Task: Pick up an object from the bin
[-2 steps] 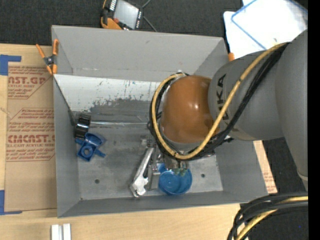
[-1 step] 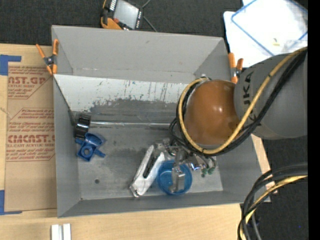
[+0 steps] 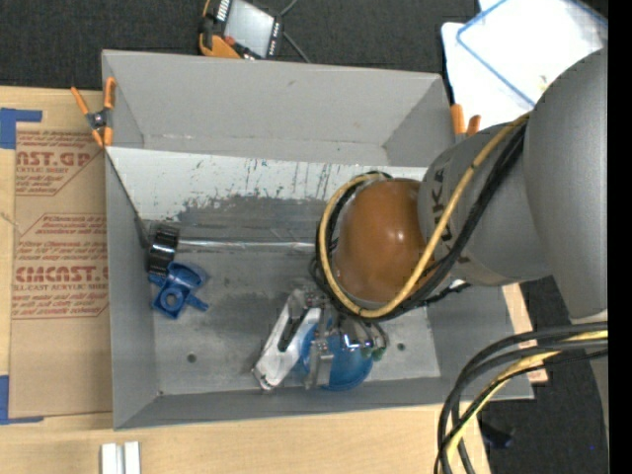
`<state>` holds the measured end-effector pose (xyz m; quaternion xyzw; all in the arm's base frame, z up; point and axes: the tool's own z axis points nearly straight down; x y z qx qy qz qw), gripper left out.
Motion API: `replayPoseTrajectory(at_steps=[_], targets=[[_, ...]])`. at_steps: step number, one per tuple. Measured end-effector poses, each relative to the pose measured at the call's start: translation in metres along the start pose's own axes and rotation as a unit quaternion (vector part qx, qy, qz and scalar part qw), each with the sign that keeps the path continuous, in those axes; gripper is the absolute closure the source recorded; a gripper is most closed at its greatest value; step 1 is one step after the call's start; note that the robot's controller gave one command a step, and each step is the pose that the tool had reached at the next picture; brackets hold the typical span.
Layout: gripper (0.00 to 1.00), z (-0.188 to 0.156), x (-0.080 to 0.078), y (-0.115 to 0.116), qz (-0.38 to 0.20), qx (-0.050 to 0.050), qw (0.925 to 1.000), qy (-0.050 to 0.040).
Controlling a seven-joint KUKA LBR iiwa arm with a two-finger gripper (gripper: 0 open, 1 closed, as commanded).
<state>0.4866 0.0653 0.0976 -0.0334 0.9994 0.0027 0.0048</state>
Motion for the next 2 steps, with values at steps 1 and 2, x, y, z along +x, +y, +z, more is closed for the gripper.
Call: replayPoseTrajectory(at_steps=[1,2], targets=[[0.00,0.0186,-0.0013,-0.0275,-0.061,0.001,0.9981,-0.0092],[0.00,0.0182,-0.0032,-0.0257,-0.044,0.001,0.9990,-0.0055]])
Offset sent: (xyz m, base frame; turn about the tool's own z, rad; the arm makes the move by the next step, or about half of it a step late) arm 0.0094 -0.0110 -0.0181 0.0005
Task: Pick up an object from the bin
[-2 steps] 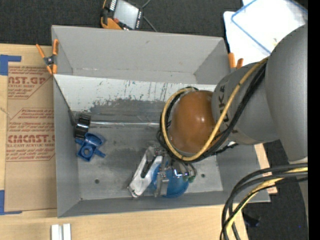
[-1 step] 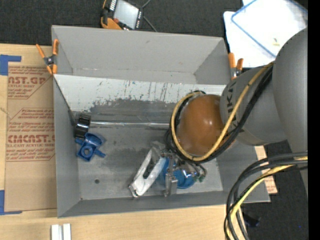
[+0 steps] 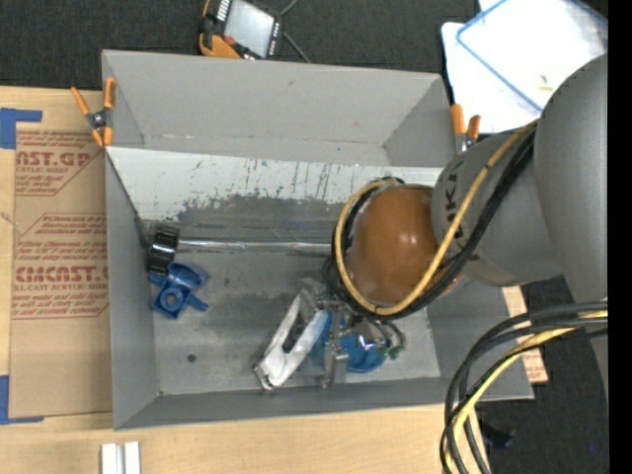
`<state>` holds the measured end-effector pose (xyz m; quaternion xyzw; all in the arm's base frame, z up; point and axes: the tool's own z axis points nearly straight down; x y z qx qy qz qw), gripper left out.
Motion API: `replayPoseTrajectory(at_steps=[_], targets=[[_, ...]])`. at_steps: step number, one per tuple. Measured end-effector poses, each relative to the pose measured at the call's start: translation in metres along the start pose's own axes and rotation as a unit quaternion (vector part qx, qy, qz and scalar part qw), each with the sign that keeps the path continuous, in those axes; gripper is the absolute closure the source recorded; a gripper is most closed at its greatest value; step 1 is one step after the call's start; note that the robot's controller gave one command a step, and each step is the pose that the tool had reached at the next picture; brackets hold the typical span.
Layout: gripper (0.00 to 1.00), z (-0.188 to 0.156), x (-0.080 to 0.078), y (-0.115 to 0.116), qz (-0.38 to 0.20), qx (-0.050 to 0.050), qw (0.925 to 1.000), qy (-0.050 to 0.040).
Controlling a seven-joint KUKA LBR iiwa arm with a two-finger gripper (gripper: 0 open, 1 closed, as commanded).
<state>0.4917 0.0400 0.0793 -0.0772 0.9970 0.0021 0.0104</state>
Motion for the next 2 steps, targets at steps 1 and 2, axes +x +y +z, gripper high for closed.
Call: replayPoseTrajectory(at_steps=[1,2], targets=[[0.00,-0.068,-0.055,-0.002,-0.012,0.000,0.9999,-0.0076],[0.00,0.008,-0.002,0.004,0.014,-0.001,0.9999,0.0046]])
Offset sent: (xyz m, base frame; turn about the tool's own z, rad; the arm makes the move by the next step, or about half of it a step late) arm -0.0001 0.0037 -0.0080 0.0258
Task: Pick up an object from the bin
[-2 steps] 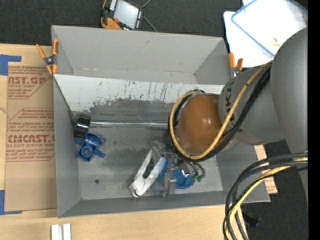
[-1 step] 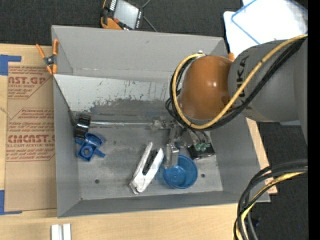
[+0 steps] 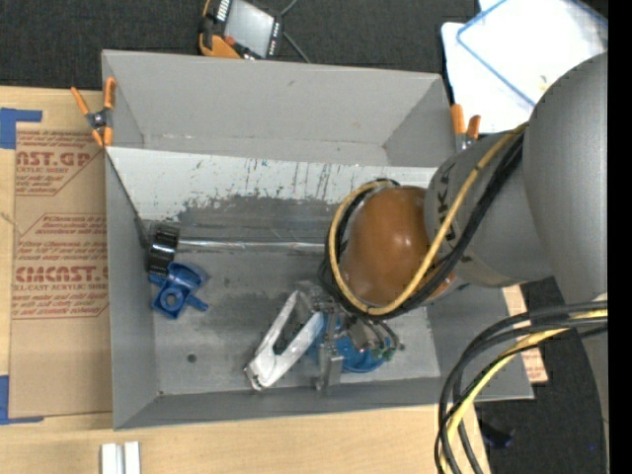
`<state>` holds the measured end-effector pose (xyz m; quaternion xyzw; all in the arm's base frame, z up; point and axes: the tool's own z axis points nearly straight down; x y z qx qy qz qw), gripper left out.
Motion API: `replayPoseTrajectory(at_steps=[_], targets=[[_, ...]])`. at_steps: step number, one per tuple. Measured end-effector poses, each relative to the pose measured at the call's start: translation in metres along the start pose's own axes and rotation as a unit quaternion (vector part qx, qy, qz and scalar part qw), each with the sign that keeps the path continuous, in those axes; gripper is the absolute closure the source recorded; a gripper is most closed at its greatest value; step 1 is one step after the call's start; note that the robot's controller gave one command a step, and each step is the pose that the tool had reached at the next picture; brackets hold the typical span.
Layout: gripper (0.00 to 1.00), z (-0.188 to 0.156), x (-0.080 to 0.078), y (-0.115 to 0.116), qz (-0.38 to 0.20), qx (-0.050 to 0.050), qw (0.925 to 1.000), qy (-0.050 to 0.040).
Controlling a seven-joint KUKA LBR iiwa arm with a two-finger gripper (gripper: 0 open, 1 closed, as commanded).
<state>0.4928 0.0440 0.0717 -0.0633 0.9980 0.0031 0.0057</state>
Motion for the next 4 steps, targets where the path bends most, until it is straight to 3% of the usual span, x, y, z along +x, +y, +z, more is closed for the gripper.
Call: replayPoseTrajectory(at_steps=[1,2,4], targets=[[0.00,-0.003,0.002,-0.013,-0.005,-0.001,1.0000,-0.0043],[1.00,-0.004,-0.025,0.015,-0.089,-0.001,0.9959,-0.0149],[1.00,-0.004,-0.025,0.013,-0.081,-0.003,0.9966,-0.0181]])
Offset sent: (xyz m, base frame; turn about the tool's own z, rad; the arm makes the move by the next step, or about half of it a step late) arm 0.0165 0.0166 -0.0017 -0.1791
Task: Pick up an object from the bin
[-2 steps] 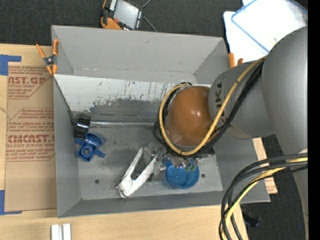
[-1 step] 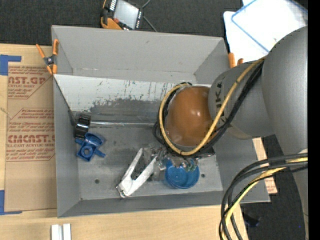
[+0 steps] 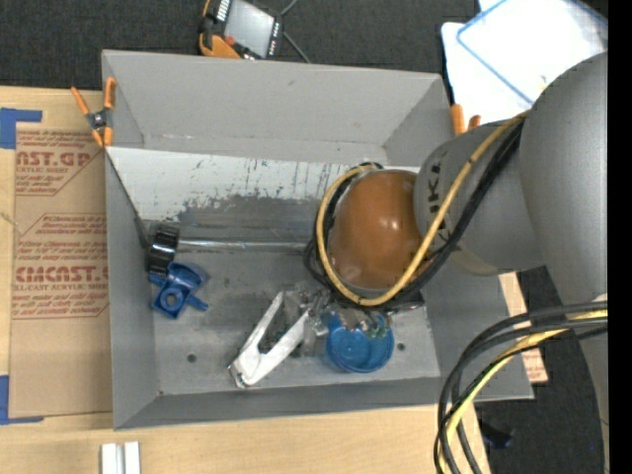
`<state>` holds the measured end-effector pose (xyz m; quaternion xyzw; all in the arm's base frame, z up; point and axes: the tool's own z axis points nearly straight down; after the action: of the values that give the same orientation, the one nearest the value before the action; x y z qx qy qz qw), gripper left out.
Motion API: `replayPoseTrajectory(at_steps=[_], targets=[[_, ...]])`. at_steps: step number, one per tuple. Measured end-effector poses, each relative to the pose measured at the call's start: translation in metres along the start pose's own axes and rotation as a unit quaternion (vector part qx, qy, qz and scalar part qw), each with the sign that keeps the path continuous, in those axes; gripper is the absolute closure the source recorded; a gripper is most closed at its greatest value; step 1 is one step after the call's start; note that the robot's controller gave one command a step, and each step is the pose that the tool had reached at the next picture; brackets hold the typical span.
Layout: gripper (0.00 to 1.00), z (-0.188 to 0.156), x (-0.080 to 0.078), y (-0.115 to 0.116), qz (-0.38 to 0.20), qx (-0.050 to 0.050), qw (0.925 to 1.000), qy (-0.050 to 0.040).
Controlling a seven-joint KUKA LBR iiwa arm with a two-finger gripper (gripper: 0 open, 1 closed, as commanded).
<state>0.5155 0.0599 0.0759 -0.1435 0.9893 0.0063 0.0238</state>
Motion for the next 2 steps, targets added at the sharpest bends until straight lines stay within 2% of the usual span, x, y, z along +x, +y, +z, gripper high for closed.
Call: replayPoseTrajectory(at_steps=[2], targets=[[1.00,0.0004,0.0103,-0.0061,0.015,-0.001,0.9998,-0.0104]])
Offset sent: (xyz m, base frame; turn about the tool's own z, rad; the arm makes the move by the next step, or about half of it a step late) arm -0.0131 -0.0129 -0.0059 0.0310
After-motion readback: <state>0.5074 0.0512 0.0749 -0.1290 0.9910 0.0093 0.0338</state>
